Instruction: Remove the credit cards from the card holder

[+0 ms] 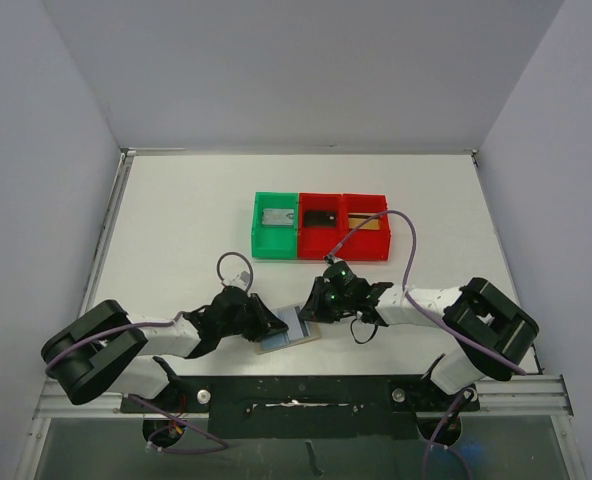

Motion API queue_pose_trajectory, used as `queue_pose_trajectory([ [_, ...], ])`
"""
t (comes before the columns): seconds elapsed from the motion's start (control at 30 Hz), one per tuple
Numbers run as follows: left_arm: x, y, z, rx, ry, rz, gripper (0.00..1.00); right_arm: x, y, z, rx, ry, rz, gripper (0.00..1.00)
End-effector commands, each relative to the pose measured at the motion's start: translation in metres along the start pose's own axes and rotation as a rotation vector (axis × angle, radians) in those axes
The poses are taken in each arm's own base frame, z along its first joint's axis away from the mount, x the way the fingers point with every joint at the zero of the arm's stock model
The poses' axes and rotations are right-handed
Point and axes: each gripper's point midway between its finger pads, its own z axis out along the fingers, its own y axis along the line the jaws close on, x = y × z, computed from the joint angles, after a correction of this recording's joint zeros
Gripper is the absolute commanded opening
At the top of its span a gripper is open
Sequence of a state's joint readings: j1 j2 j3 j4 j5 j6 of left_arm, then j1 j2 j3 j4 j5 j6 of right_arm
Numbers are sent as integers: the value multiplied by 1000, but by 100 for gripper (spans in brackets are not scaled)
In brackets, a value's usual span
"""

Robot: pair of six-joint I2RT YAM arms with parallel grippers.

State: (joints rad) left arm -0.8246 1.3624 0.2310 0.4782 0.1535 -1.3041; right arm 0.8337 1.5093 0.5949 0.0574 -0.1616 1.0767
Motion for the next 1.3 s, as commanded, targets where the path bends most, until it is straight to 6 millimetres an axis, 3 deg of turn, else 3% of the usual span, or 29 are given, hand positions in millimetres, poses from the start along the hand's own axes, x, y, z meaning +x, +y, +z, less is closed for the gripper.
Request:
queue_pose_trajectory([
  [0.0,-9,-25,1,107,-39,15,8,18,-30,4,111,53,0,13],
  [0.17,-8,-33,3,150,-34,8,11,19,-32,3,112,50,7,13],
  [0.33,-9,-37,5,164,-32,16,3,18,-33,3,117,51,9,13],
  [0.73,-5,-22,-2,133,-27,17,0,12,-46,-1,176,27,16,14],
  [1.27,-6,-7,-17,87,-56,15,0,13,-42,3,152,40,7,14],
])
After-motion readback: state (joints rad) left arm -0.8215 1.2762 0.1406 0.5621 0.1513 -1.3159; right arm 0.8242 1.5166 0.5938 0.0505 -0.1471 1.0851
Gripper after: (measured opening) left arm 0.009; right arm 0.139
